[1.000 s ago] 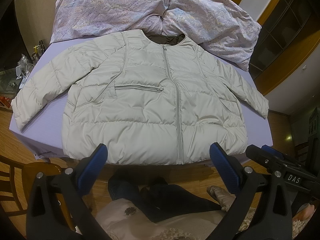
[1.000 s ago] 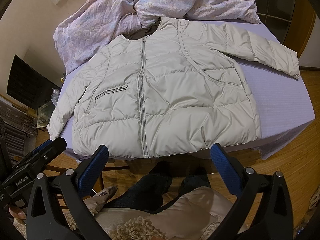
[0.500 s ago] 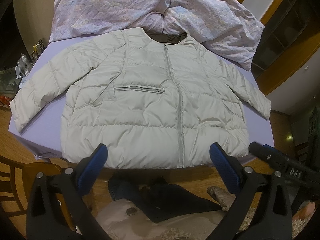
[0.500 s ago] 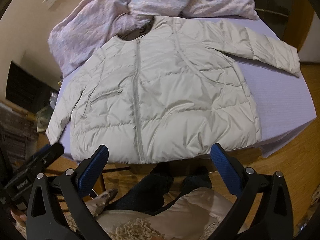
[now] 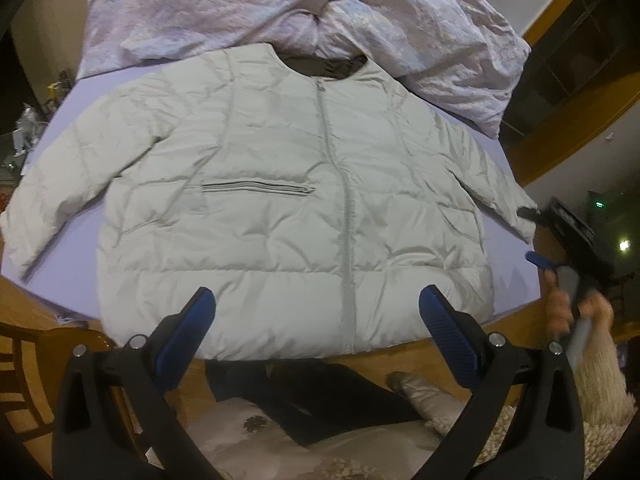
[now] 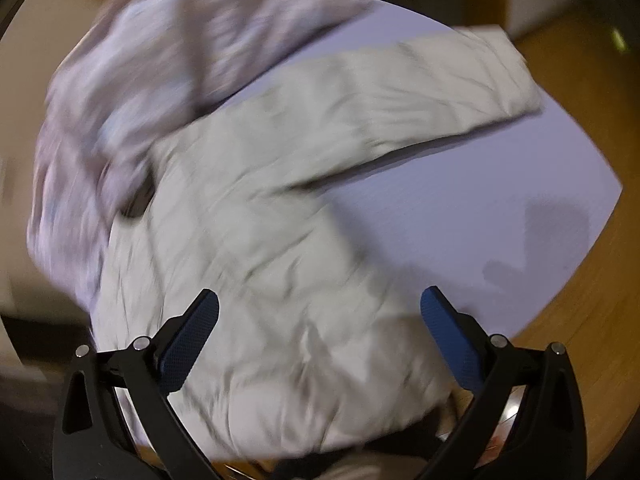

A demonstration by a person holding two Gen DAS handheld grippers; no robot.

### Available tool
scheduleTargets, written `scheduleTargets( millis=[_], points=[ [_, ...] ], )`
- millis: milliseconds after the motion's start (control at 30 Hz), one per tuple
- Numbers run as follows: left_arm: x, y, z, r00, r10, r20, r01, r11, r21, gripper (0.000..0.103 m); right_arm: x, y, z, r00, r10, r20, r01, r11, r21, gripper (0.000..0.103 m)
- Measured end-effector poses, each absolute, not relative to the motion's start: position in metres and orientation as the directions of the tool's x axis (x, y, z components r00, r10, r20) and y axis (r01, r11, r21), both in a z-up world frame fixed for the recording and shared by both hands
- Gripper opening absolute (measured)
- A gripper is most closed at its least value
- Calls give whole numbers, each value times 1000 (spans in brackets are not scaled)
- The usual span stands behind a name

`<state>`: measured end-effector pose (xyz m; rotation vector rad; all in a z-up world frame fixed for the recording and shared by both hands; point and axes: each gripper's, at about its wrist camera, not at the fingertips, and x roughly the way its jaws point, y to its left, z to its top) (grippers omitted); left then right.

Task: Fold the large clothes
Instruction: 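Grasp the jacket sleeve cuff with the right tool and fold it across the body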

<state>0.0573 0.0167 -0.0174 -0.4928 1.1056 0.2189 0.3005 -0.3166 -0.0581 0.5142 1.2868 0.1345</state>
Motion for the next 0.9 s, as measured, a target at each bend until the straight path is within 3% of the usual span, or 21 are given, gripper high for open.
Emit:
scheduleTargets(
  millis=[133,300,500,600,667,767,900],
  points=[
    [72,14,-24,410,-87,-908,-388,884,-260,101,342,-372,-104,300,449,-842,398,744,538,87],
    [91,20,-28,378,-26,-925,-399,898,-188,101,365,-429,-142,371,459,-807,586,558,587,77],
    [100,37,-26,364,37,-931,-454,879,-143,101,377,-477,-162,468,406,-785,673,413,614,72],
    [98,44,-24,378,57,-924,-476,868,-141,101,376,-493,-165,526,387,-757,669,361,649,64],
    [96,48,-24,383,82,-920,-499,857,-131,101,377,-499,-166,538,369,-758,670,360,650,44],
    [91,57,-23,416,98,-904,-527,836,-152,101,379,-504,-165,538,343,-770,670,379,638,22],
    [84,71,-22,422,129,-898,-565,812,-149,101,398,-491,-142,573,273,-773,586,522,619,8]
  ],
)
